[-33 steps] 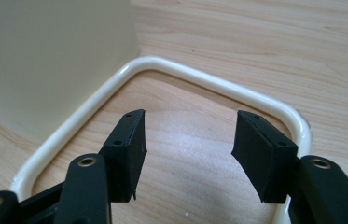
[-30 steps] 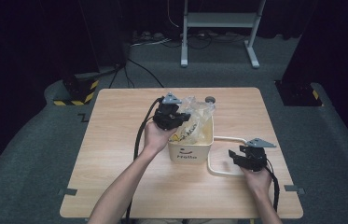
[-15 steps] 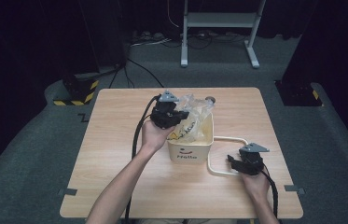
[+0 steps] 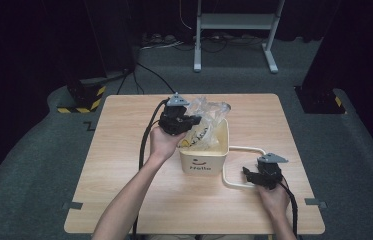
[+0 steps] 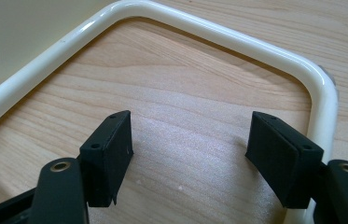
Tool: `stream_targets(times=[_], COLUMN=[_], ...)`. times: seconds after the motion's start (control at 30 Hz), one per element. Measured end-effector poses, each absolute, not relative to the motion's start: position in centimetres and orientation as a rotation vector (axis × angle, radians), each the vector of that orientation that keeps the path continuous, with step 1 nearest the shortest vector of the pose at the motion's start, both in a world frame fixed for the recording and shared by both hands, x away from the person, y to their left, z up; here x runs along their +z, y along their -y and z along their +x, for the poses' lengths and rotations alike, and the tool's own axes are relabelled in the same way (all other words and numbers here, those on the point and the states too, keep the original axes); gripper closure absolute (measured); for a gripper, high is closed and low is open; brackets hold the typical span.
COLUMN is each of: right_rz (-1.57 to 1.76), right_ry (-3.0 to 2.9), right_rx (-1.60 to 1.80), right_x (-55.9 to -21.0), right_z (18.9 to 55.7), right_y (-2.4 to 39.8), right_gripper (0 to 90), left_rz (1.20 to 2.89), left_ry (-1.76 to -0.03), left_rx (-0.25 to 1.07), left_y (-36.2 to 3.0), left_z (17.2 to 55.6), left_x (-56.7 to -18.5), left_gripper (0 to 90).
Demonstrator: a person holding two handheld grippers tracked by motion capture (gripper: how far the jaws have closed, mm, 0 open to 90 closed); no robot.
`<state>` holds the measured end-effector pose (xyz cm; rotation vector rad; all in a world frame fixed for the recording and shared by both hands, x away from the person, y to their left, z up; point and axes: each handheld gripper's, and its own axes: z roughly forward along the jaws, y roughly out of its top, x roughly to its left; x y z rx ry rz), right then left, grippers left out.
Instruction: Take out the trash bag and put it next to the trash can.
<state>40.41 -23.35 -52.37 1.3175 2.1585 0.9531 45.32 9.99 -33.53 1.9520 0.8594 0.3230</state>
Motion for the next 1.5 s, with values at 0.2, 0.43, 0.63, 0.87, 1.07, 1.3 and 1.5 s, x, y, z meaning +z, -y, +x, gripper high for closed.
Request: stream_targets(times=[0.2,0.43,0.63,0.87,1.07,1.3,1.5], right_rz=[1.322,1.325,1.325,1.324,1.324,1.324,1.324], right_ry=[-2.157,-2.155,-2.154,-2.154,-2.154,-2.154,-2.154], right_rx=[0.954,0.953,0.954,0.954,0.954,0.955,0.954], right_x=[-52.4,-52.4,-52.4,-52.4,-52.4,-52.4,-52.4], right_z=[40.4,40.4,40.3,40.3,40.3,40.3,40.3], right_y=[23.4,23.4,23.4,23.4,23.4,23.4,23.4], right_gripper=[30.5,30.4,30.3,30.3,30.4,30.3,30.4], left_rz=[1.917,1.892,1.866,1.855,1.823,1.797,1.775], left_ry=[-0.861,-0.876,-0.869,-0.886,-0.894,-0.907,-0.919], left_rx=[0.321,0.325,0.345,0.361,0.364,0.388,0.395], left_y=[-10.7,-11.7,-12.4,-13.4,-14.2,-15.1,-15.8], left_z=[45.2,45.1,44.8,44.4,44.2,43.9,43.8], left_x=[-32.9,-32.5,-31.5,-31.0,-30.5,-30.3,-30.0], left_gripper=[89.5,89.6,89.6,89.7,89.7,89.8,89.8])
